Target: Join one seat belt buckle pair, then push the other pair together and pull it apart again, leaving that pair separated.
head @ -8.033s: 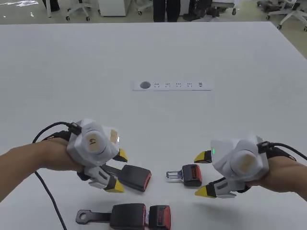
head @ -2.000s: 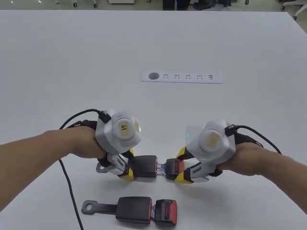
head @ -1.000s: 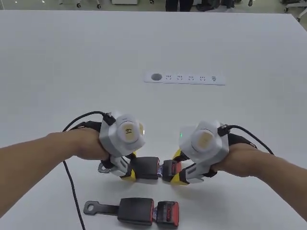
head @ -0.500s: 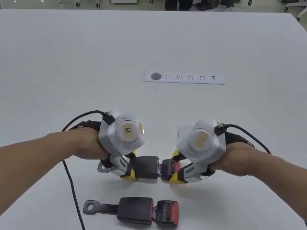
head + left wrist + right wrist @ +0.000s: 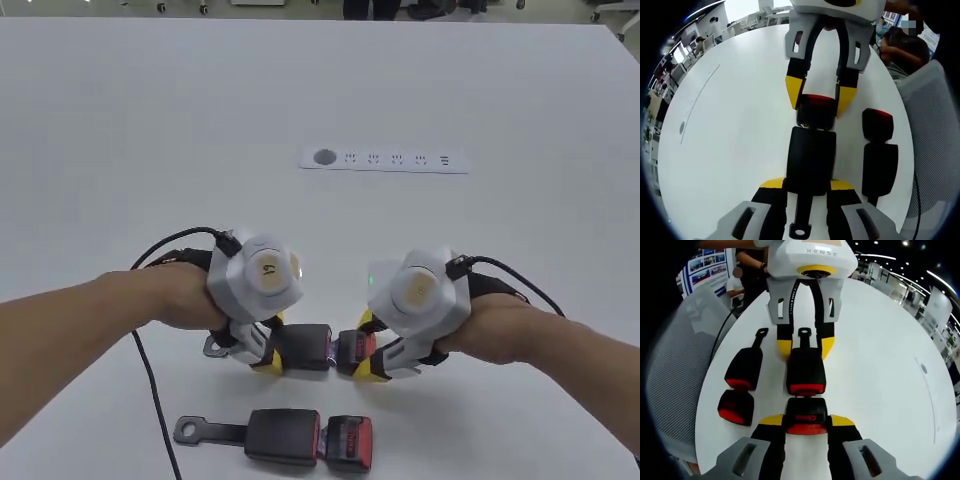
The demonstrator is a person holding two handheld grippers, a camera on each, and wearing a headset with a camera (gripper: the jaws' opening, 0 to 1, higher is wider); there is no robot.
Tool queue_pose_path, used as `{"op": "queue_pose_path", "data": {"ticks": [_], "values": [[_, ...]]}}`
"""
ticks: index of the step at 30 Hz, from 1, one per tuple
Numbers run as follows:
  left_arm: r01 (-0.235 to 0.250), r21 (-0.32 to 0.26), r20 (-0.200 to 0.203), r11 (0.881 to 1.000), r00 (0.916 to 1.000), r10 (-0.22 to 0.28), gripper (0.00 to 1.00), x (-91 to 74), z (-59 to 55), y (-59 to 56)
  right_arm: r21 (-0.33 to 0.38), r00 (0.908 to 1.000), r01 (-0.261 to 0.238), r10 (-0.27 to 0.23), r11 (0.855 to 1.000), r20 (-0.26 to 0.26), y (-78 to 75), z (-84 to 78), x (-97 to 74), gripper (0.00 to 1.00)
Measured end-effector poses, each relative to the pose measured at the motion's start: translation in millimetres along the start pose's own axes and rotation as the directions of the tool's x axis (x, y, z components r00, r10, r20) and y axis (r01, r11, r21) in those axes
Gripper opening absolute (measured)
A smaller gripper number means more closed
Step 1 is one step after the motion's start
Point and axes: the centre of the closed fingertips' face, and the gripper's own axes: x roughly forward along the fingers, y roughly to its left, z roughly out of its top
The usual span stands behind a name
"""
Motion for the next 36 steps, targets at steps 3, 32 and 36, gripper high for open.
{"op": "queue_pose_path", "data": {"ticks": [3,32,36], "values": [[-0.001,0.0,-0.003,1.0,1.0,0.001,0.3,0.1,-0.4,0.1,-0.003,1.0,0.002,-0.003,1.0,-0.003,1.0,1.0,-1.1,0.27],[-0.008,-0.018,-0.018,1.0,0.9998,0.008,0.3,-0.4,0.4,-1.8,-0.038,0.9988,0.019,-0.021,0.999,-0.045,-0.8,1.0,-1.4,0.28],[-0.009,-0.017,-0.023,1.0,0.9997,0.009,0.31,-0.5,0.8,-1.9,-0.044,0.9978,0.021,-0.024,0.999,-0.062,-2.1,-4.0,-4.6,0.28]]}}
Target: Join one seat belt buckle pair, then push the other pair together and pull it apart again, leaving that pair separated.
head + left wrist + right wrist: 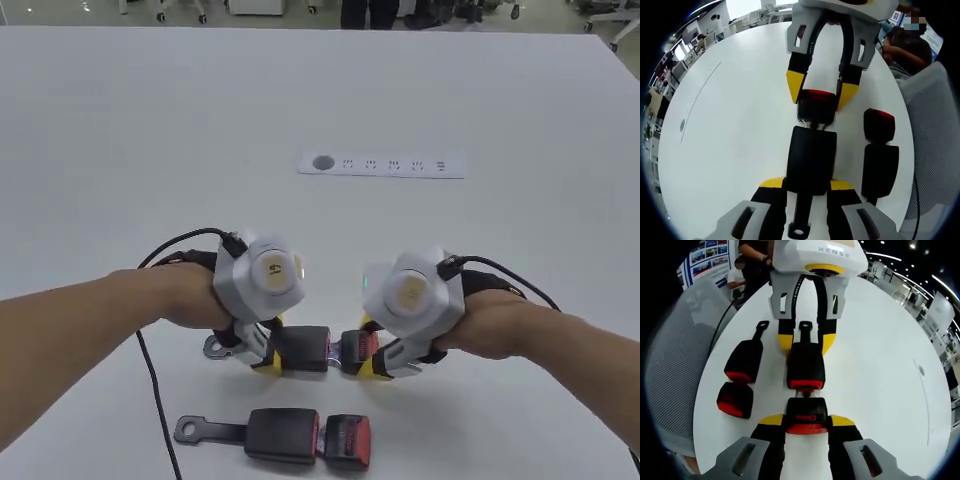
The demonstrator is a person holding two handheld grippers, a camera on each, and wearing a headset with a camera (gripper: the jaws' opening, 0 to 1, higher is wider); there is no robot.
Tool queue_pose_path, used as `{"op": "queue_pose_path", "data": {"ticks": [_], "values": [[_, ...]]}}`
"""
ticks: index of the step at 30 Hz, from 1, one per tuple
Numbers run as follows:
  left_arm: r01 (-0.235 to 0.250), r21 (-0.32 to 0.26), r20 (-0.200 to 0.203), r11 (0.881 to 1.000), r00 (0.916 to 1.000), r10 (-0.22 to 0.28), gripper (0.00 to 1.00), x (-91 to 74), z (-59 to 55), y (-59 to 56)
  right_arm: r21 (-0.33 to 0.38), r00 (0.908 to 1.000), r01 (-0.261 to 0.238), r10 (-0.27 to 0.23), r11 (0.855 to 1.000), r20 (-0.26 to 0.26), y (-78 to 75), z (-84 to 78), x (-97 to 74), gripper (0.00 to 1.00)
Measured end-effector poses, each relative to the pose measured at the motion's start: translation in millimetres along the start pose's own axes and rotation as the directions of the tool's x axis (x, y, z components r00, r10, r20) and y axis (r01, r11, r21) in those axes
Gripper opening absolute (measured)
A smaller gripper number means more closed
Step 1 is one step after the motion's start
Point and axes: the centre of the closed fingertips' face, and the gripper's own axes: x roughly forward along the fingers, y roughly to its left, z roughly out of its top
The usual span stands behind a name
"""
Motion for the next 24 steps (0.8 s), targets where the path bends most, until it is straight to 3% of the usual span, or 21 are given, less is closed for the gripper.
{"op": "queue_pose_path", "data": {"ticks": [24], "values": [[0.008,0.005,-0.002,1.0,1.0,-0.008,0.31,-1.0,-0.2,0.3,-0.004,0.9999,-0.01,0.01,1.0,-0.005,-1.1,-7.1,-5.1,0.29]]}}
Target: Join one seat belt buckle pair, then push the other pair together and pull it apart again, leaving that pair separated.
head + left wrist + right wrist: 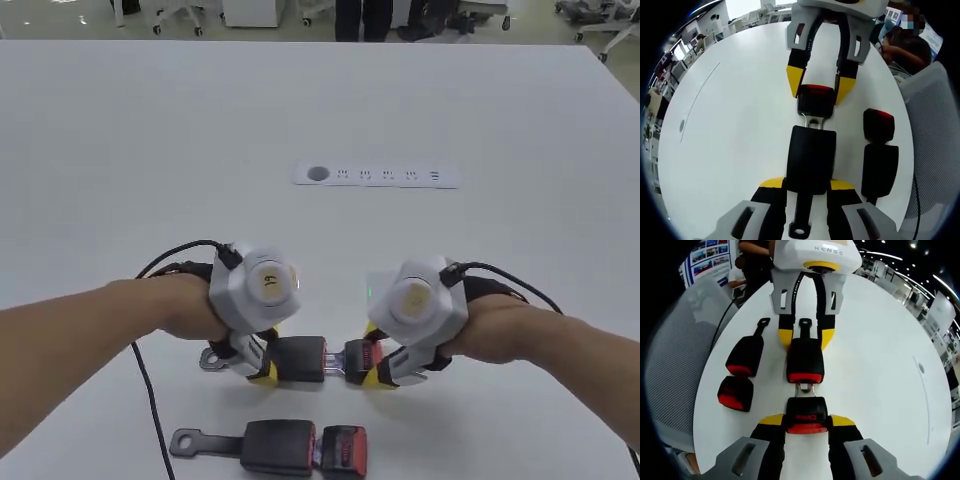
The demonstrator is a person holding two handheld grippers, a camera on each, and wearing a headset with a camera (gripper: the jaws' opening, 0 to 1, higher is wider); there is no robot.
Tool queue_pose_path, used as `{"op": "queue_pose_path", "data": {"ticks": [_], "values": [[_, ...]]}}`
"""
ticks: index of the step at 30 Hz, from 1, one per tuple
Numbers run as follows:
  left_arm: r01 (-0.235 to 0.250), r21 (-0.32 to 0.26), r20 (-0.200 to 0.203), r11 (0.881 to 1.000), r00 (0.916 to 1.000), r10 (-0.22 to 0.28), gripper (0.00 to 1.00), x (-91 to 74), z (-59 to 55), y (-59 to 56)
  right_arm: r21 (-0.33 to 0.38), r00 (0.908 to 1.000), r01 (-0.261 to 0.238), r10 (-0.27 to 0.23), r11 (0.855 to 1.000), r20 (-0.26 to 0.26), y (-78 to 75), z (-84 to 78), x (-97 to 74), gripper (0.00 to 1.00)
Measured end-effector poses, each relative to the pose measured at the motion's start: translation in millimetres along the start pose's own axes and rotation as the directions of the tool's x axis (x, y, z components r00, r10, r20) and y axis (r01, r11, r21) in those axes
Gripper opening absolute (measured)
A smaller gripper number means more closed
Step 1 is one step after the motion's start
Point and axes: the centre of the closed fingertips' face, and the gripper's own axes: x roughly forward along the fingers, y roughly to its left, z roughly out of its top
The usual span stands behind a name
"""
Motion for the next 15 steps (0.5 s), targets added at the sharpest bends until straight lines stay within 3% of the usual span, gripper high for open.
{"op": "queue_pose_path", "data": {"ticks": [15], "values": [[0.0,0.002,0.0,1.0,1.0,0.0,0.31,1.6,-0.3,0.7,-0.014,1.0,0.001,-0.001,1.0,-0.008,0.9,-3.2,-2.4,0.29]]}}
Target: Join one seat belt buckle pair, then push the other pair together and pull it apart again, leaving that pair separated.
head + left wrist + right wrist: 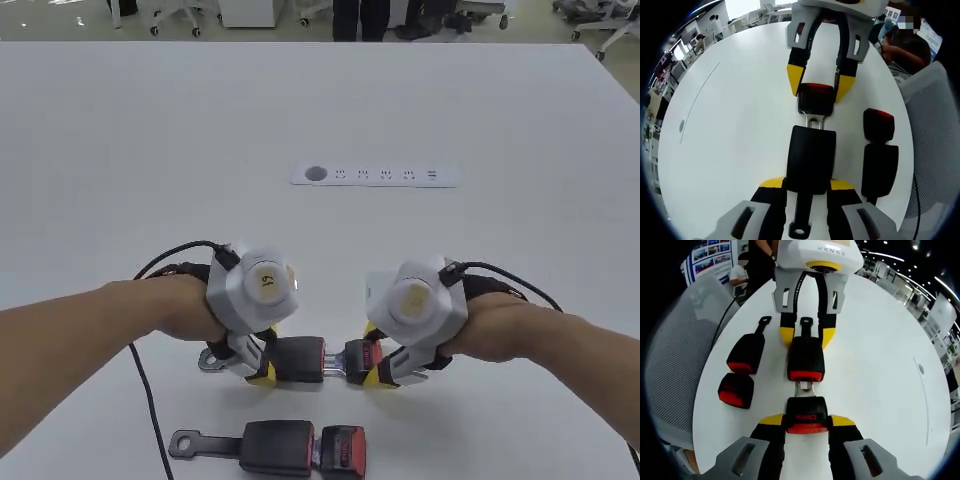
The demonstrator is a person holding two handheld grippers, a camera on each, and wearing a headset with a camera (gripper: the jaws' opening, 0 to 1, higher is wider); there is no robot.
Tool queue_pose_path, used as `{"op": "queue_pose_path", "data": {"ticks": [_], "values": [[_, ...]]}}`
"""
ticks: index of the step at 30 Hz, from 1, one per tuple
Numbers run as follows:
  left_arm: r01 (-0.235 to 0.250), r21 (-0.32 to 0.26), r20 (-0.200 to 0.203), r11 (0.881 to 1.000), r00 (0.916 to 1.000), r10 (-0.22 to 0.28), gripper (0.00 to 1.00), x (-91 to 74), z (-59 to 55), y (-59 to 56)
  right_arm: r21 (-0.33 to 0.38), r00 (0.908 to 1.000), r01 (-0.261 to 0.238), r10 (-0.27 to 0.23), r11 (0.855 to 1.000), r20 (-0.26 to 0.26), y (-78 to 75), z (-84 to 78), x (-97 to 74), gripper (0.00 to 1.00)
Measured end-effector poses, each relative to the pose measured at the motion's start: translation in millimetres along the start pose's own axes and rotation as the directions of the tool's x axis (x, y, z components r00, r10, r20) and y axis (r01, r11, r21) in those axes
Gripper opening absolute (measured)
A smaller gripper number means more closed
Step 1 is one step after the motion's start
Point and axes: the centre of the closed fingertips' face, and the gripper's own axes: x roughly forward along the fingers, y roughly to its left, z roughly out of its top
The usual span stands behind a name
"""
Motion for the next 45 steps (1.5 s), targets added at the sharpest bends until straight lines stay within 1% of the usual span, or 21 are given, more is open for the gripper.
{"op": "queue_pose_path", "data": {"ticks": [10,12,21,29,30,33,40,42,45], "values": [[-0.001,0.0,-0.002,1.0,1.0,0.001,0.31,0.0,0.0,-1.0,0.009,0.9999,0.005,-0.005,1.0,-0.016,-1.8,-8.1,-1.1,0.29],[-0.001,-0.001,-0.002,1.0,1.0,0.001,0.31,-0.1,0.2,-1.4,0.011,0.9998,0.005,-0.005,1.0,-0.02,-0.3,-9.1,-1.7,0.29],[0.001,-0.001,-0.004,1.0,1.0,-0.001,0.31,-0.4,1.6,-2.6,0.023,0.9994,0.01,-0.01,1.0,-0.034,-1.7,-20.9,-8.2,0.29],[0.0,-0.003,-0.003,1.0,1.0,0.0,0.31,-0.5,0.7,-1.1,0.032,0.999,0.016,-0.014,0.999,-0.043,-1.8,-29.4,-14.0,0.29],[0.0,-0.003,-0.003,1.0,1.0,0.0,0.31,-0.4,1.3,-2.5,0.034,0.9989,0.016,-0.014,0.999,-0.044,-1.5,-30.3,-14.6,0.29],[-0.001,-0.003,-0.002,1.0,1.0,0.001,0.31,-0.7,0.4,-0.9,0.032,0.9987,0.018,-0.016,0.999,-0.049,-1.6,-34.9,-17.5,0.3],[0.001,-0.001,-0.004,1.0,1.0,-0.001,0.31,-0.7,1.9,-2.1,0.035,0.9976,0.016,-0.014,0.999,-0.068,-2.1,-45.8,-21.8,0.3],[0.0,-0.002,-0.005,1.0,1.0,0.0,0.31,-0.8,1.1,-1.7,0.046,0.9977,0.017,-0.014,0.999,-0.067,-2.1,-47.8,-23.4,0.3],[0.001,-0.003,-0.004,1.0,1.0,-0.001,0.31,-0.8,2.0,-3.1,0.038,0.9976,0.014,-0.011,0.999,-0.068,0.2,-49.6,-25.6,0.3]]}}
